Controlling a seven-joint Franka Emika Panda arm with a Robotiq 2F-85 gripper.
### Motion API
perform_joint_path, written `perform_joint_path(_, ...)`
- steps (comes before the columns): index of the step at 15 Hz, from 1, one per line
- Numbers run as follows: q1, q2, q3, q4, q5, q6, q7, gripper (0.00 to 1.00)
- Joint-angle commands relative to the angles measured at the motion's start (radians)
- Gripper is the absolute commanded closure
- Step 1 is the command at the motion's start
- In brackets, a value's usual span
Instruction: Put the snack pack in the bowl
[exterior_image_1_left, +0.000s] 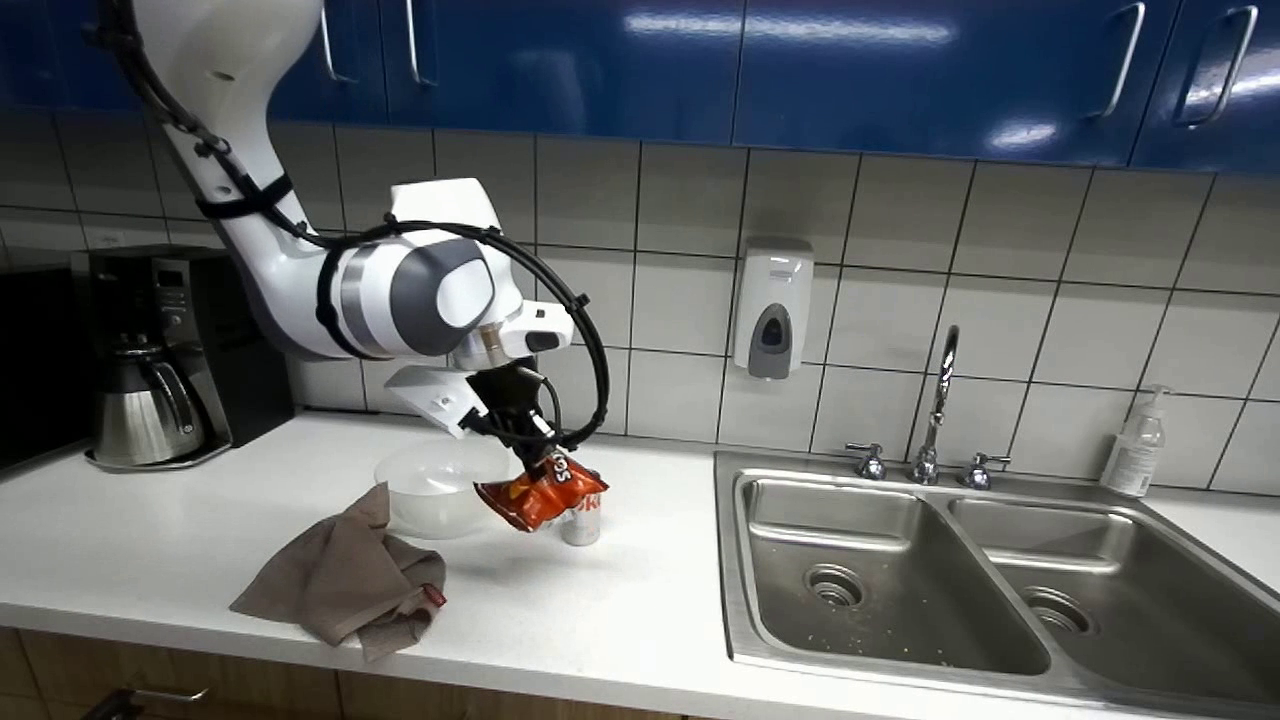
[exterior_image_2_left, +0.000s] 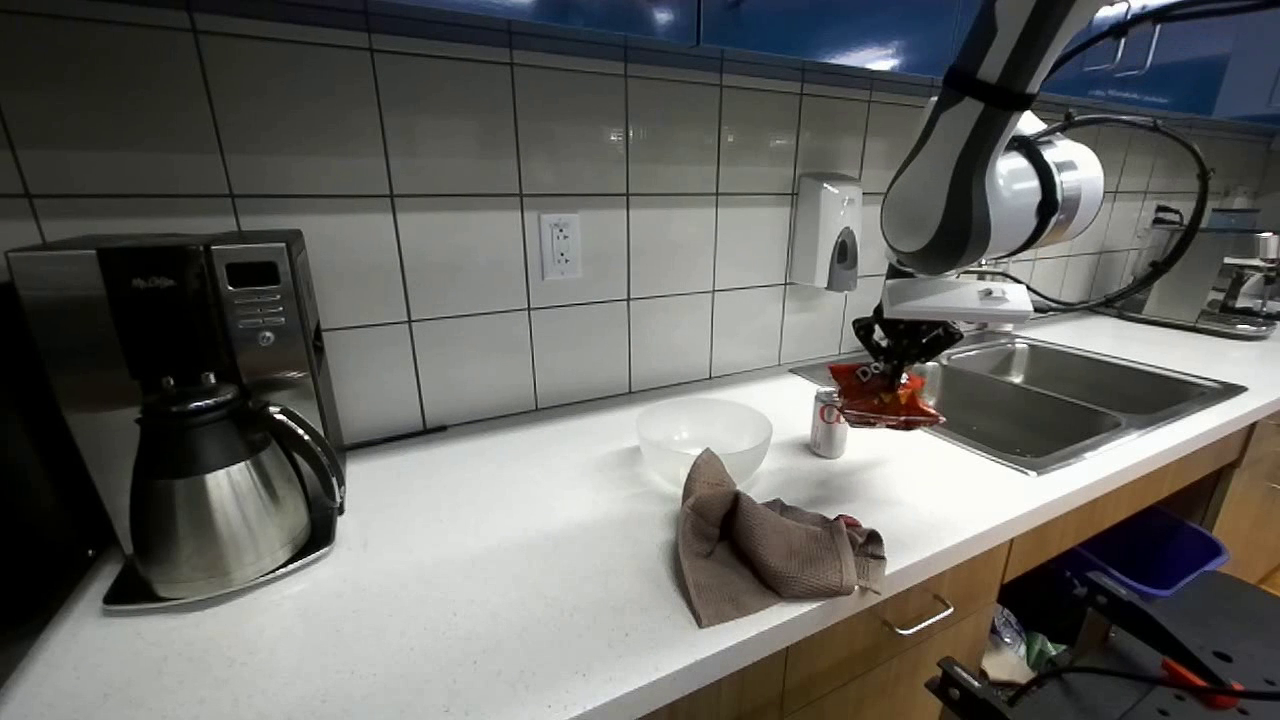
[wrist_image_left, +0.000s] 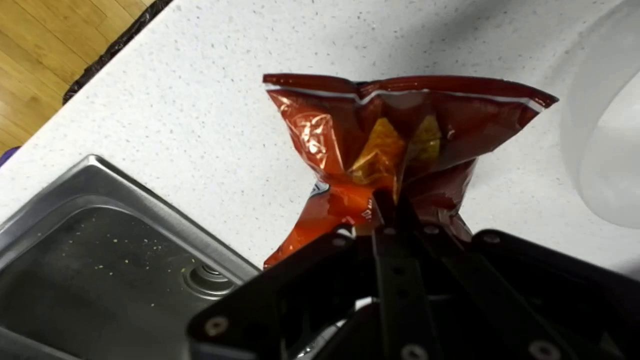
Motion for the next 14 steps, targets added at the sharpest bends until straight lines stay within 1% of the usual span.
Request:
perform_joint_path(1,0.045,-0.095,-0.006,-0.046,-0.020,0.015,0.051,1.00)
perform_joint_path(6,0.111,-0.102,0.056,-0.025,0.051,0.018,0.126,1.00)
perform_joint_path(11,0.178,-0.036,0.130,0.035,0.149,0.044,0.198,1.00)
perform_joint_path(14,0.187,0.019,0.175,0.095,0.218,0.026,0.195,1.00)
